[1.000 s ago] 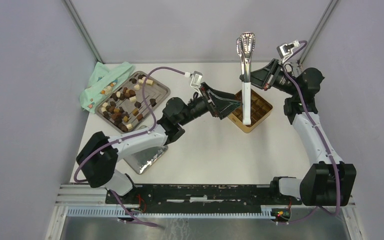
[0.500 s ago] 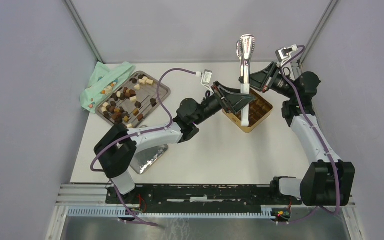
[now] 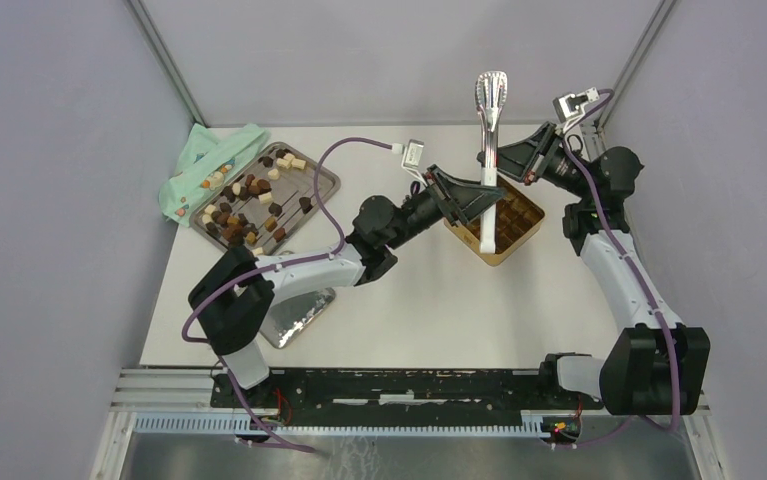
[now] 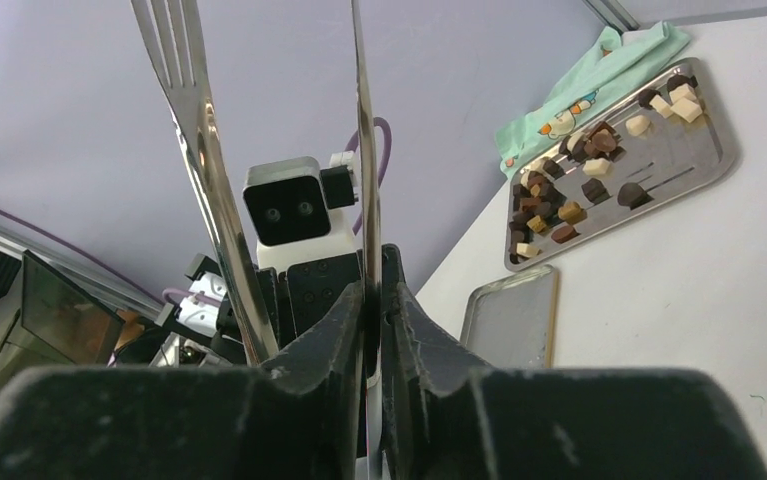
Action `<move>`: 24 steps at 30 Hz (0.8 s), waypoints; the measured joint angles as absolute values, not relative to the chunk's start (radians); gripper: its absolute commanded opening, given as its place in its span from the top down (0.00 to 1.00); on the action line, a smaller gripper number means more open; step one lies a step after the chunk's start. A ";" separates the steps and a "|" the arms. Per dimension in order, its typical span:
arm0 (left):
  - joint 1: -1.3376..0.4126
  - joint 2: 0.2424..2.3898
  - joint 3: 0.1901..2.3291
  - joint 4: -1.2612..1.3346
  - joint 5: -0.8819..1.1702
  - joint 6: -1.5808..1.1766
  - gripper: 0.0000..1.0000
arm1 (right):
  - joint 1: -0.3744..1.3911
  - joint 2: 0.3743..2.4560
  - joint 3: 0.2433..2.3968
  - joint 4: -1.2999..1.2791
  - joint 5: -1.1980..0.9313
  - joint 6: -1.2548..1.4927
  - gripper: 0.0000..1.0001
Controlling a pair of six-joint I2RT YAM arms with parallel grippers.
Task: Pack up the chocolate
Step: Pick up the clamp from the center of the board.
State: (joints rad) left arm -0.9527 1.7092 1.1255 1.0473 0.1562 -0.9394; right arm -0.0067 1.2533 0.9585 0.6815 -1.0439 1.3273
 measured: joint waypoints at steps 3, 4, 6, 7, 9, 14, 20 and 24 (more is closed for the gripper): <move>-0.953 1.709 1.121 1.052 0.169 -0.940 0.56 | -0.009 1.253 0.958 0.688 -1.042 1.327 0.71; -0.953 1.709 1.118 1.052 0.174 -0.940 0.56 | -0.012 1.253 0.958 0.688 -1.042 1.325 0.68; -0.952 1.708 1.110 1.053 0.192 -0.941 0.56 | -0.020 1.254 0.959 0.691 -1.042 1.323 0.64; -0.950 1.708 1.106 1.053 0.202 -0.942 0.56 | -0.024 1.255 0.962 0.693 -1.042 1.320 0.63; -0.948 1.708 1.099 1.053 0.226 -0.949 0.56 | -0.033 1.264 0.981 0.695 -1.043 1.317 0.63; -0.938 1.707 1.089 1.053 0.283 -0.967 0.53 | -0.037 1.288 1.039 0.696 -1.048 1.294 0.80; -0.933 1.691 1.089 1.059 0.319 -0.969 0.31 | -0.038 1.288 1.045 0.677 -1.049 1.277 1.00; -0.933 1.692 1.089 1.080 0.307 -0.997 0.21 | -0.038 1.273 1.034 0.627 -1.041 1.264 1.00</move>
State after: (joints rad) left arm -0.9325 1.6917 1.0893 1.0798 0.3069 -0.9970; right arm -0.0376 1.2732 1.0344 0.6266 -1.0409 1.2636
